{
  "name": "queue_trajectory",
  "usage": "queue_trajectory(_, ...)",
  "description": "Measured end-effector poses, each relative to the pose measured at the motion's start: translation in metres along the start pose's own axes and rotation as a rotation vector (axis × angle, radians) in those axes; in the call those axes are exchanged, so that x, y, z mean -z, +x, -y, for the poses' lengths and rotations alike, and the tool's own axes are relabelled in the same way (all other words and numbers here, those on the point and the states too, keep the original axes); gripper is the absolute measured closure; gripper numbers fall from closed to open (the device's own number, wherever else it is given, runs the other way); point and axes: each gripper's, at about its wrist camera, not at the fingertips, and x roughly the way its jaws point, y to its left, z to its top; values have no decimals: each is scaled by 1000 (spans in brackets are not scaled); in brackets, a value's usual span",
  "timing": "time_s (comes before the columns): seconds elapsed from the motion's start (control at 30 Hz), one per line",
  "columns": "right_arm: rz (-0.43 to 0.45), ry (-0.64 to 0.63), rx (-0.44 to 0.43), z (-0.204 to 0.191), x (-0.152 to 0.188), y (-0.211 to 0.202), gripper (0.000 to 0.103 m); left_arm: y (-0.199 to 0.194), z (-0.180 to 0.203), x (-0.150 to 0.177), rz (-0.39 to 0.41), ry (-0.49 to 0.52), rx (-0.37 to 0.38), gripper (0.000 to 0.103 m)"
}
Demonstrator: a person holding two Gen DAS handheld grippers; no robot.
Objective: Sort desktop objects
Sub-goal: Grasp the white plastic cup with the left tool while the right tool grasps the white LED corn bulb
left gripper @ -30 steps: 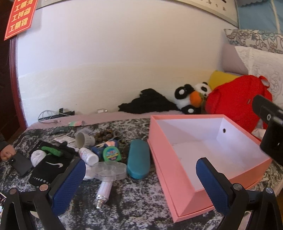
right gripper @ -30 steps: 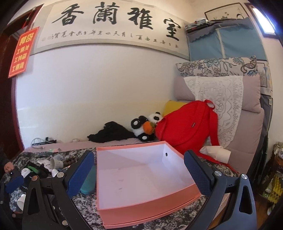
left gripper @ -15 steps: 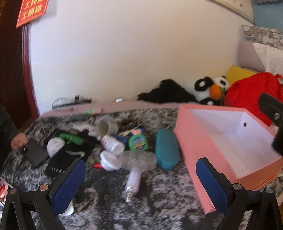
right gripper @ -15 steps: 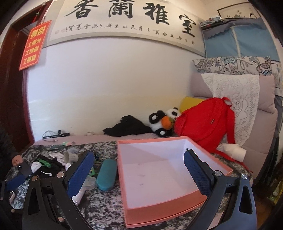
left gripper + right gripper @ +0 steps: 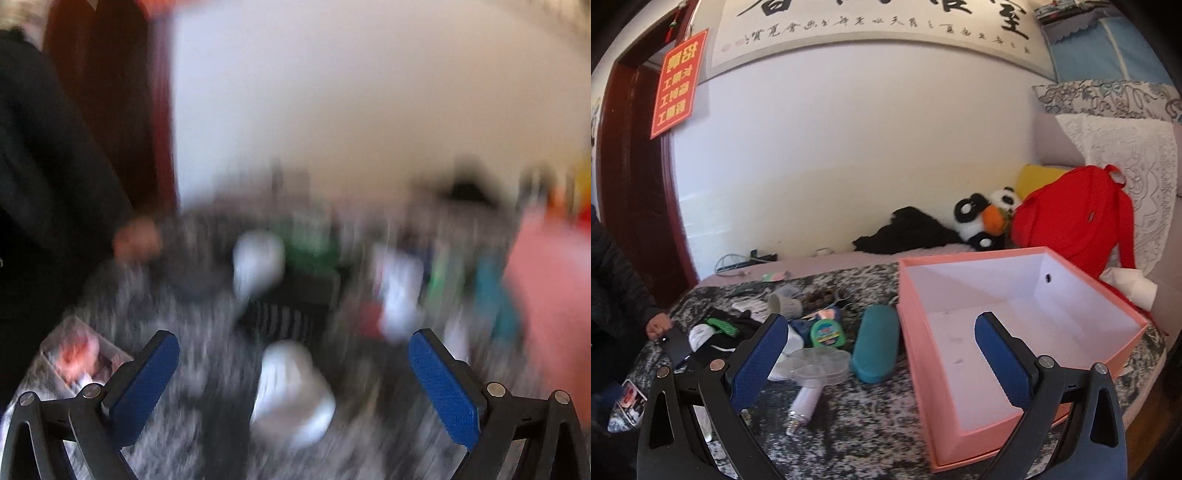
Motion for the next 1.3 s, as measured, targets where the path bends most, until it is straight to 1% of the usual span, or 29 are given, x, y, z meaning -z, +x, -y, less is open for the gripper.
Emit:
queue_trajectory(0.03,-5,-1,-8,-3,1,2,0,-2,2,2,21,41,-2,11)
queue_trajectory(0.07,-9,-1,-16,-7,2,5,0,-4,5,4,42,82,-4,10)
queue_trajectory(0.1,-12,-2,-24,-10,3,7,0,-7,7,8,92,115,-28,6)
queue_trajectory(0.13,-16,-4,-31,-14,5,9,0,-9,9,16,150,140,-67,0)
queue_trajectory(0.17,-21,-12,-36,-18,6,11,0,-4,9,22,147,150,-76,0)
queue_trajectory(0.2,-26,-21,-41,-22,7,13,0,3,10,26,118,155,-71,0)
queue_trajectory(0.27,-37,-38,-47,-29,10,17,0,17,8,24,35,141,24,0)
queue_trajectory(0.3,-44,-45,-49,-31,11,20,0,22,7,22,9,129,62,0)
queue_trajectory(0.33,-51,-47,-53,-34,13,22,0,26,5,20,-6,114,75,0)
queue_trajectory(0.43,-64,-51,-64,-38,15,26,0,34,5,18,-34,90,63,0)
queue_trajectory(0.57,-85,-63,-70,-41,19,31,0,54,0,17,-111,11,65,0)
queue_trajectory(0.67,-103,-72,-75,-42,21,37,0,75,3,22,-177,-5,9,1)
queue_trajectory(0.7,-111,-74,-79,-42,22,39,0,83,4,24,-200,-7,-15,2)
queue_trajectory(0.73,-120,-77,-84,-42,23,41,0,91,4,26,-223,-13,-22,11)
queue_trajectory(0.77,-136,-77,-93,-41,25,45,0,99,4,29,-247,-20,-22,23)
queue_trajectory(0.8,-153,-77,-105,-41,26,49,0,107,4,32,-276,-31,-14,28)
queue_trajectory(0.83,-181,-70,-128,-39,28,55,0,111,4,34,-283,-38,-9,30)
queue_trajectory(0.87,-214,-60,-163,-38,30,61,0,111,5,34,-265,-33,-11,42)
queue_trajectory(0.93,-269,-23,-231,-34,34,71,0,109,9,32,-255,-6,-14,44)
queue_trajectory(1.03,-335,71,-315,-27,40,87,1,102,11,30,-251,-11,22,44)
queue_trajectory(1.07,-363,103,-331,-25,42,94,5,97,11,28,-242,-11,30,44)
queue_trajectory(1.13,-403,133,-337,-26,46,106,12,86,9,23,-216,-13,39,44)
queue_trajectory(1.2,-449,144,-318,-28,52,119,18,71,3,16,-185,-25,51,44)
queue_trajectory(1.3,-515,143,-291,-35,62,137,34,53,-7,8,-155,-49,71,44)
